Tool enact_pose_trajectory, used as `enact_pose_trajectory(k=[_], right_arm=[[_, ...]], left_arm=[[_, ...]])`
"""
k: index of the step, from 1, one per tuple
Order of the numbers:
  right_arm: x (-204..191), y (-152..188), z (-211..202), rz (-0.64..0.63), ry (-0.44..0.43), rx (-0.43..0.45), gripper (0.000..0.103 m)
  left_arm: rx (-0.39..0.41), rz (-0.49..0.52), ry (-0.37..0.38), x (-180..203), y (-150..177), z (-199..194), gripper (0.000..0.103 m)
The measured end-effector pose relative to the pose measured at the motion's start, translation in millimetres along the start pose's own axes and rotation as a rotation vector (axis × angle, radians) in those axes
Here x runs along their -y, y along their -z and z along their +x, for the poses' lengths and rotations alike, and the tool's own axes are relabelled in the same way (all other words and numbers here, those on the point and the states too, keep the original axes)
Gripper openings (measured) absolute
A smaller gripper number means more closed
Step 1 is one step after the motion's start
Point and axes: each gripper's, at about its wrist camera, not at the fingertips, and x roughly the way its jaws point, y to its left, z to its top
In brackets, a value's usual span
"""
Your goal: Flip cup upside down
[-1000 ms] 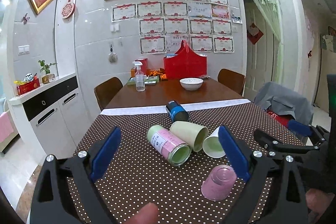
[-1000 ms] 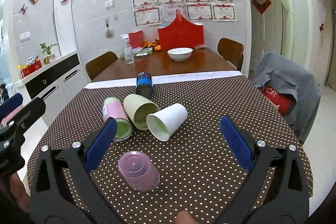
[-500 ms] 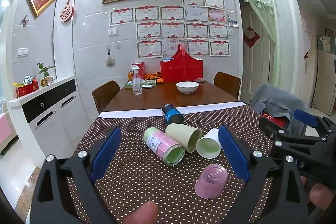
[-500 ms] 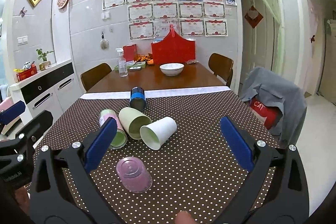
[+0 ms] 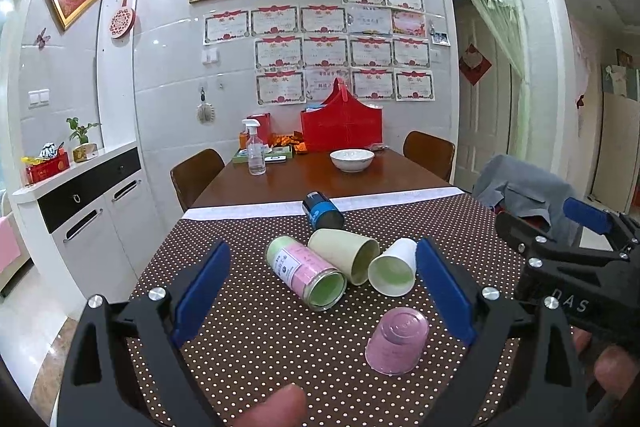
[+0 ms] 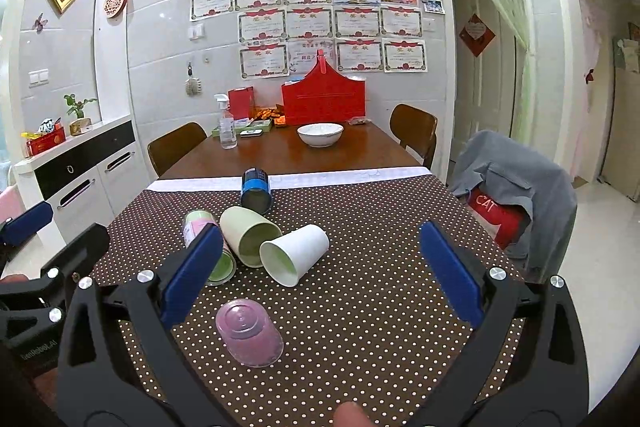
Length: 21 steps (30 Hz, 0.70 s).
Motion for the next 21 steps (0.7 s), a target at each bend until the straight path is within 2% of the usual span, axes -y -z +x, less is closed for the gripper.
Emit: enact_pose_trajectory(k=[13, 21], right_arm=[[0.5, 0.5, -0.2, 0.0, -0.001, 0.0, 0.097], [0.5, 0.6, -0.7, 0.001, 0.0, 0.0, 0.097]], left_arm=[[0.004, 0.004, -0.014, 1.4, -2.1, -0.3, 0.092], [0.006, -0.002, 0.004, -1.1, -1.6, 0.9, 0.092]])
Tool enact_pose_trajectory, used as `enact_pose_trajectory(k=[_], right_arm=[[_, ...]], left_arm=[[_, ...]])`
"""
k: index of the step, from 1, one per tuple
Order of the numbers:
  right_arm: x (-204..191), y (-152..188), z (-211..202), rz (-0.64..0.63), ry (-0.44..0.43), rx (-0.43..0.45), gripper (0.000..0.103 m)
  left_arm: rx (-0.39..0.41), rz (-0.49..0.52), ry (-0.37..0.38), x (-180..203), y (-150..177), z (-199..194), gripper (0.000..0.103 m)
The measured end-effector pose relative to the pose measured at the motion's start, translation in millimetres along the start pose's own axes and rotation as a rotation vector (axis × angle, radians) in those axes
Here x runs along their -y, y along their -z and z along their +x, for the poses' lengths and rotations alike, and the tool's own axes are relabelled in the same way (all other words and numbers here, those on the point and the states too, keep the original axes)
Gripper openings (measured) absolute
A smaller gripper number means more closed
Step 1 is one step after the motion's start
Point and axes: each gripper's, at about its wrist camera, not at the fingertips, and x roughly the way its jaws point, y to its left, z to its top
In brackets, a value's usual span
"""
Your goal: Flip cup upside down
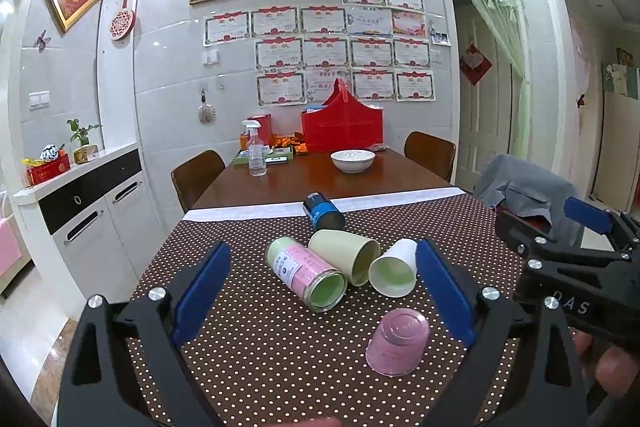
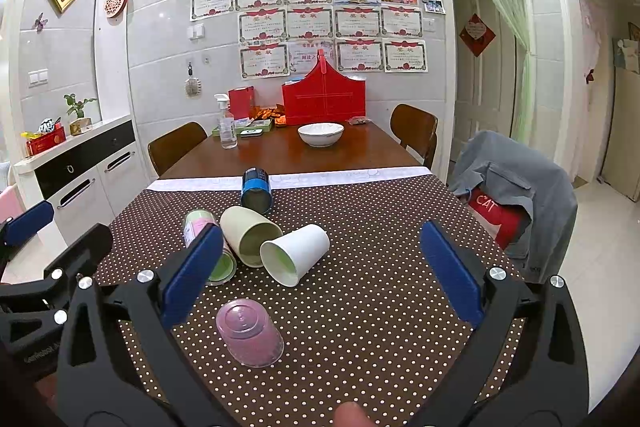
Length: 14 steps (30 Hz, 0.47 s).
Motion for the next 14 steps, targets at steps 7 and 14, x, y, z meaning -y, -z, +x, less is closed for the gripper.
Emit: enact_pose_trajectory(k=[7, 14], right_arm=[[1.4, 0.1, -0.8, 0.004, -0.006, -0.004, 0.097], [0.0, 0.7, 0.7, 0.006, -0.008, -0.008, 0.097]], left_arm=[[-0.002, -0.006, -0.002, -1.4, 1.0, 2.8, 0.092], [-0.018, -0.015, -0.01, -2.4, 2.3, 7.2, 0.092]])
